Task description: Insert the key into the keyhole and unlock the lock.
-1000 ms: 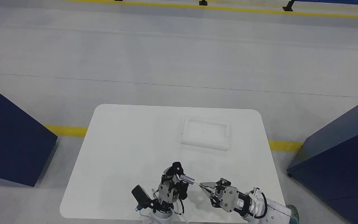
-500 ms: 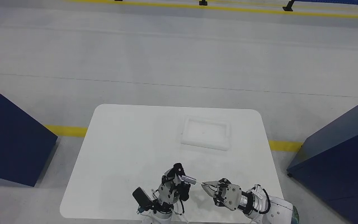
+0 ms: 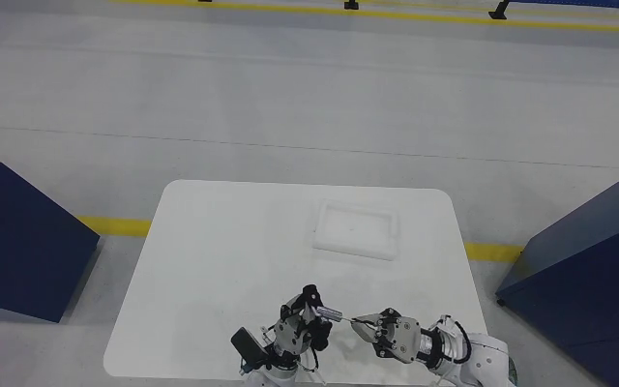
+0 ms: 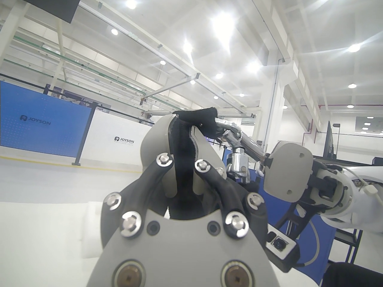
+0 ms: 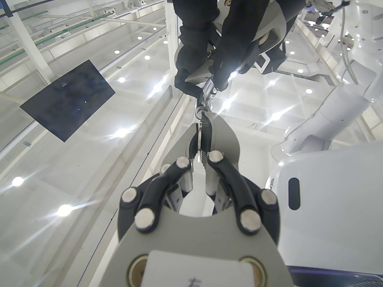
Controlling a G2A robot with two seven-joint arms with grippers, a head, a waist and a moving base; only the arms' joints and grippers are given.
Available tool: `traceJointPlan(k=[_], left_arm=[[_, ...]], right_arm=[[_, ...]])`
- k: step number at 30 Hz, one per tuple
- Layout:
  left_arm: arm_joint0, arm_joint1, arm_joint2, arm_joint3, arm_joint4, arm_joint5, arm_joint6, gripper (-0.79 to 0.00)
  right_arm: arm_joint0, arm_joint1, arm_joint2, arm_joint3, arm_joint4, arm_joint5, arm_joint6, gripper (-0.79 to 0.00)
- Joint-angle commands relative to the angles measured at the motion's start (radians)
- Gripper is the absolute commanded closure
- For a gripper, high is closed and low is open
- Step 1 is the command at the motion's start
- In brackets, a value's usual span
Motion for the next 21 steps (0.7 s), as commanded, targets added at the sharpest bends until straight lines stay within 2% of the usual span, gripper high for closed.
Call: traceJointPlan(k=[1,9,21], left_arm=[[-0.001,0.0,0.001,0.003,0.002,0.004,0.004,0.0],[-0.008,0.0,0.004,0.012,0.011,0.015,0.015,0.0],[-0.014,0.0,0.007,0.024,0.014,0.032,0.015,0.0]], right_arm=[[0.004,0.001,0.001,0.004,0.021,0.02,-0.018,0.0],[0.026,0.003,-0.005,0.017,0.124,0.077,-0.104,0.0],[0.039,0.012,0.019,-0.025,-0.011,0.018,-0.085,0.0]])
